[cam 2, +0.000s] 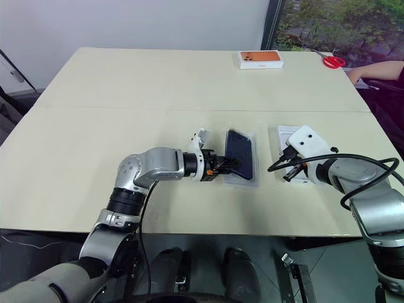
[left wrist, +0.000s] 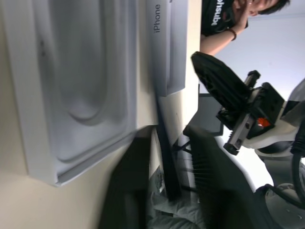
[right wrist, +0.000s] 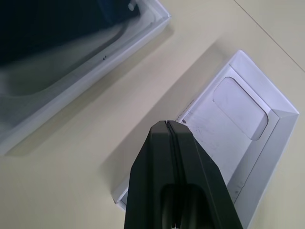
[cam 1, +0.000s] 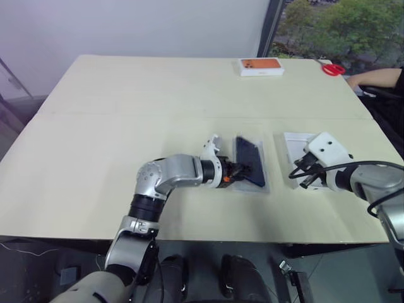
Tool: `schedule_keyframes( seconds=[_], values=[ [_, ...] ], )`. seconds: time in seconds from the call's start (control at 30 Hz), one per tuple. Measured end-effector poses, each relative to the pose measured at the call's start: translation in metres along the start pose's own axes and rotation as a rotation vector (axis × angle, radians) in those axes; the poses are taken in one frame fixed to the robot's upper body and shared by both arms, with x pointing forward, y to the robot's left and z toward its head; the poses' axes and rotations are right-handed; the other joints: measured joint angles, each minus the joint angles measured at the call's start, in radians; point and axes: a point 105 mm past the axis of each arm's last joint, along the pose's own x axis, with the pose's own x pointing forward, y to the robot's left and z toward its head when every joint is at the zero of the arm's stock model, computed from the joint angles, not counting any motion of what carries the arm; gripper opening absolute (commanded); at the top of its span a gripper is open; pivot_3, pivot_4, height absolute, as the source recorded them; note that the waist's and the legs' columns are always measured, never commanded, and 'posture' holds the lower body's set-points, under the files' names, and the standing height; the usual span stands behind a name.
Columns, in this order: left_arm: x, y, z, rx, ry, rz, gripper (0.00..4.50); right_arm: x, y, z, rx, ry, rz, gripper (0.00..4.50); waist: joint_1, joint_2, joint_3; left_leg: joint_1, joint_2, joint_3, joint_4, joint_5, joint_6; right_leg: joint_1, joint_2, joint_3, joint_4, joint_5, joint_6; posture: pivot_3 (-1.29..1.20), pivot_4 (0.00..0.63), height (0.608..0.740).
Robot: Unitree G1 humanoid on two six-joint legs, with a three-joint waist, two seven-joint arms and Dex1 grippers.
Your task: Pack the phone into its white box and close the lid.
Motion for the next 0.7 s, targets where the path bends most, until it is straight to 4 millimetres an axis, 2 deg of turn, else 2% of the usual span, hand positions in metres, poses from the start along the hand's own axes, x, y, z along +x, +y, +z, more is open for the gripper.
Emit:
schedule_keyframes(
  seconds=[0.1,0.4,0.53,0.7],
  values=[
    [-0.002,-0.002,0.002,0.011,-0.001,-0.005,4.26,0.000,0.000,0.000,0.001,-0.001,0.000,0.00,0.000,0.000,0.000,0.000,0.000,0.000,0.000,0.000,0.001,0.000,0.000,0.000,0.000,0.000,0.000,0.00,0.150,0.740],
    [-0.030,0.002,0.015,0.104,-0.051,0.016,4.26,0.001,0.000,0.006,-0.006,-0.018,0.005,0.00,-0.003,0.000,0.000,0.001,0.000,0.000,0.000,0.000,0.000,0.000,0.000,0.000,0.000,0.000,0.000,0.00,0.150,0.740],
    [-0.060,0.004,0.026,0.203,-0.107,0.047,4.26,0.003,0.003,0.009,-0.019,-0.024,0.018,0.00,-0.002,0.000,0.000,0.001,0.001,0.000,0.000,0.001,-0.001,0.000,0.000,0.000,0.001,0.000,0.000,0.00,0.150,0.740],
    [-0.096,0.015,0.040,0.462,-0.178,0.191,4.26,0.007,0.005,0.014,-0.010,-0.046,0.027,0.00,-0.003,0.000,0.000,0.001,0.000,0.000,0.000,0.001,-0.001,0.000,0.001,-0.001,0.000,0.000,0.000,0.00,0.150,0.740]
  ],
)
